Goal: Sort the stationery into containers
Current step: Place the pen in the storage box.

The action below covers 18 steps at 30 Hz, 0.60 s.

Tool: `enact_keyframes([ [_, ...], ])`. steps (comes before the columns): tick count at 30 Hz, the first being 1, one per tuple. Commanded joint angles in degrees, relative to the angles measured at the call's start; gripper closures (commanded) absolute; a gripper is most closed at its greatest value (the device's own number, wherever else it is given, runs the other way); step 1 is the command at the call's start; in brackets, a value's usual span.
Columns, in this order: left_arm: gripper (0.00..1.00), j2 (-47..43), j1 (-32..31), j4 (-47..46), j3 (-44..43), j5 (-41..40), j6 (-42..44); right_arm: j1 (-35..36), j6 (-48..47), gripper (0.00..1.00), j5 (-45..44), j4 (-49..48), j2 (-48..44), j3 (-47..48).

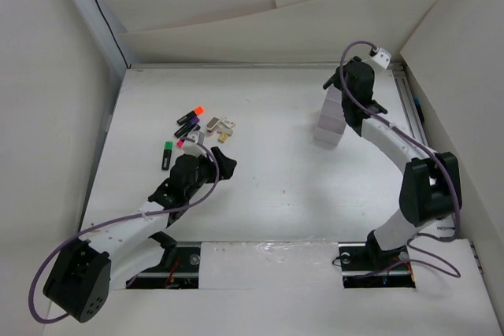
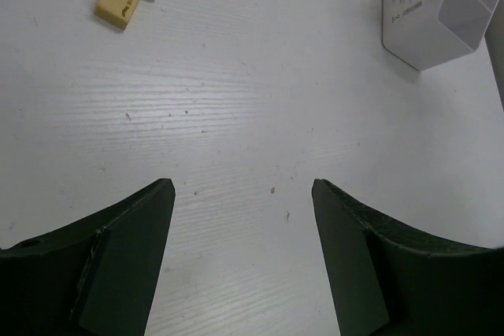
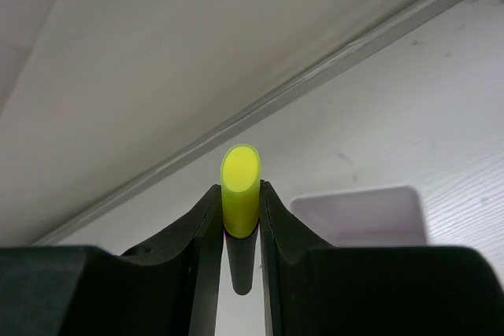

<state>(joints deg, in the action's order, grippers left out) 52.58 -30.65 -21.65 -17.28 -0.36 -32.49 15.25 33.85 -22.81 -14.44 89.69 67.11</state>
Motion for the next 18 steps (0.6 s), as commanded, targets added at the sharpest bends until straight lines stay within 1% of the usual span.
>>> enact_keyframes([
  [1, 0.32, 0.68, -0.11, -5.07, 1.27, -1.92, -0.21, -1.62, -5.18, 0.94, -11.55, 0.72, 5.57, 5.56],
  [4, 0.32, 1.21, -0.11, -6.12, 1.98, -1.92, 1.02, -1.62, -8.43, 0.94, -15.24, 0.73, 10.31, 9.60],
  [7, 0.33, 1.74, -0.11, -6.74, 2.51, -1.92, 1.03, -1.62, -9.67, 0.96, -19.02, 1.33, 12.70, 11.63],
  [15, 0.33, 1.74, -0.11, -7.97, 2.51, -2.45, 1.64, -2.15, -9.68, 0.96, -19.56, 1.34, 14.55, 12.17],
  [16, 0.33, 1.74, -0.11, -7.97, 2.51, -2.97, 1.64, -1.45, -9.68, 0.96, -20.77, 1.34, 14.55, 11.38],
  [17, 0.33, 2.35, -0.11, -7.45, 2.51, -3.85, 1.64, -1.45, -9.68, 0.94, -20.79, 1.34, 15.07, 11.37],
  [18, 0.33, 2.35, -0.11, -6.92, 2.51, -4.47, 0.77, -0.75, -9.68, 0.87, -21.40, 1.34, 15.08, 10.42],
])
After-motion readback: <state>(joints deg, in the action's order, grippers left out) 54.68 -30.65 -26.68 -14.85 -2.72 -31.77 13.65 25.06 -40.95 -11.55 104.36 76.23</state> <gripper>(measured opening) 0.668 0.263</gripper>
